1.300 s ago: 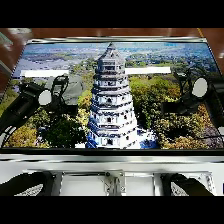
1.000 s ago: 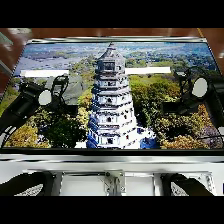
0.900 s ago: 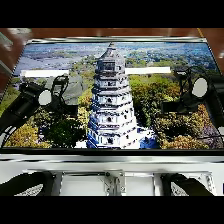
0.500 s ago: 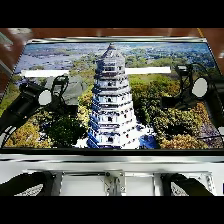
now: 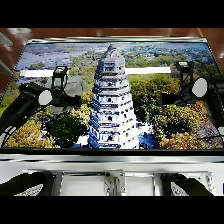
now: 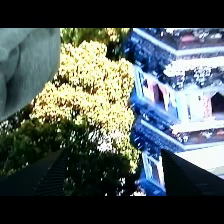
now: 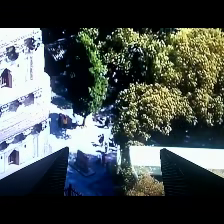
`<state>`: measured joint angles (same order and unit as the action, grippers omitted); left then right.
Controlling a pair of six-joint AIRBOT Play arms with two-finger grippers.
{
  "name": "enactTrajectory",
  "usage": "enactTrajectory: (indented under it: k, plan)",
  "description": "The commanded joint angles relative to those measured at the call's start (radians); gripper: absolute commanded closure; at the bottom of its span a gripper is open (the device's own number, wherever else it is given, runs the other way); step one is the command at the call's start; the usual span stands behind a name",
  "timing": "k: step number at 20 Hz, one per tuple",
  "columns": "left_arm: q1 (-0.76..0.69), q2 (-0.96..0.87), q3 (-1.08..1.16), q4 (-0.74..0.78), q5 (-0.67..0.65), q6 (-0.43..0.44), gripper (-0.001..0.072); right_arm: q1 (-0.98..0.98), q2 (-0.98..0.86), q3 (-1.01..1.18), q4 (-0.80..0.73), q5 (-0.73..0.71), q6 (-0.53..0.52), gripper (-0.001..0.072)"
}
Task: Fold the shirts.
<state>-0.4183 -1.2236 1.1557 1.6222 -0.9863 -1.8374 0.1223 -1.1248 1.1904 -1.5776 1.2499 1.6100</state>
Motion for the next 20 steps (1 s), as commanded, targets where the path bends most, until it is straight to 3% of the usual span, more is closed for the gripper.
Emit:
enactTrajectory:
  k: [1, 4, 9, 12, 14, 20]
  plan:
    - [0.002, -0.003, 0.000, 0.000, 0.142, 0.000, 0.0006, -0.001, 0.000, 0.000, 0.005, -0.010, -0.006, 0.0027]
    - [0.009, -0.012, 0.000, 0.037, 0.191, 0.090, 0.0009, -0.001, 0.000, 0.000, 0.005, -0.013, -0.002, 0.0027]
    - [0.241, -0.148, 0.161, 0.071, 0.156, 0.074, 0.0003, -0.001, -0.007, 0.000, 0.005, -0.034, 0.019, 0.0028]
    - [0.360, -0.305, 0.320, 0.009, 0.057, 0.155, 0.0000, 0.000, -0.039, -0.001, 0.019, -0.028, 0.039, 0.0028]
    - [0.404, -0.409, 0.395, -0.056, -0.012, 0.162, -0.0007, 0.000, -0.072, -0.001, 0.047, -0.023, 0.039, 0.0028]
    - [0.424, -0.586, 0.428, -0.228, -0.040, 0.229, -0.0009, 0.000, -0.132, -0.001, 0.052, -0.028, 0.030, 0.0028]
